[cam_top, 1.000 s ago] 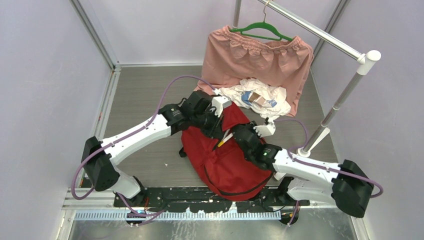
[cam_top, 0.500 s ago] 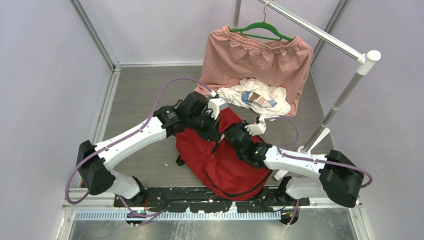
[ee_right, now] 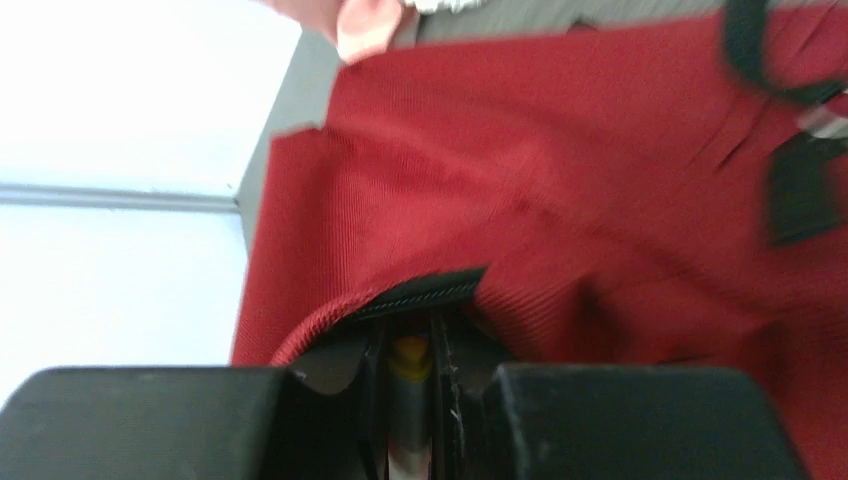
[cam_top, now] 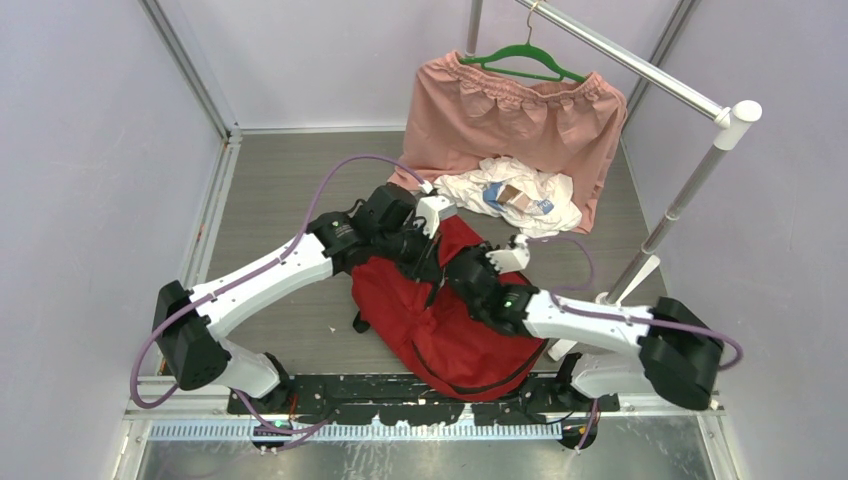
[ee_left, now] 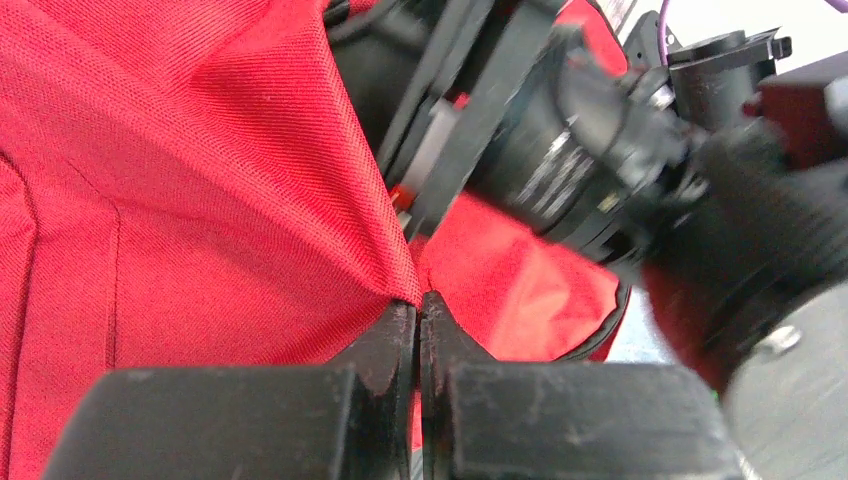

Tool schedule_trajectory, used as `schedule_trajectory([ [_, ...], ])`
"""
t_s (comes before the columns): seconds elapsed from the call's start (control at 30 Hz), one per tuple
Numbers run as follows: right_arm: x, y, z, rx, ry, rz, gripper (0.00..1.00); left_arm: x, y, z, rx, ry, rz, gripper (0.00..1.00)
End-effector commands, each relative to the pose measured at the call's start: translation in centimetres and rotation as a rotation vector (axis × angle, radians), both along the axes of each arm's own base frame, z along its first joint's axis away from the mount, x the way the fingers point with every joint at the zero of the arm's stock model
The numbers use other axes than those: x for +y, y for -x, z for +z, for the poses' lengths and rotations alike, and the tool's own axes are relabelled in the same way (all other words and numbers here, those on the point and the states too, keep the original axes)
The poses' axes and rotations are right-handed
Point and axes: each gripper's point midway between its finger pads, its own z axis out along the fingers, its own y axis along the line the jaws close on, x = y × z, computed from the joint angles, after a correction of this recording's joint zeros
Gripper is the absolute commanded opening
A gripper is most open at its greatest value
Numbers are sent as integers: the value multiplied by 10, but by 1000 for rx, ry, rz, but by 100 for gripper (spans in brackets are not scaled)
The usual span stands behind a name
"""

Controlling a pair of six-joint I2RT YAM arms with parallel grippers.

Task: Pack the student bag
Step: Place the stationery in the student bag.

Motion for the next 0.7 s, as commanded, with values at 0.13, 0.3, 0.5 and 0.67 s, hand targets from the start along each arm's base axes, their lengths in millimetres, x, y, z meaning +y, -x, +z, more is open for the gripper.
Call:
schedule_trajectory([
  [0.13,36,12,-3,2,-78,99,35,-10,6,48,-57,157,-30,0],
  [0.3,-16,30,18,-32,0,66,53,-2,-2,52,-66,153,24,32],
  [0.5,-53,47,52,-110,71,109,67,15,-12,58,-74,157,126,45],
  [0.67,-50,58,85,-128,215,250,67,37,-12,61,-73,165,232,45],
])
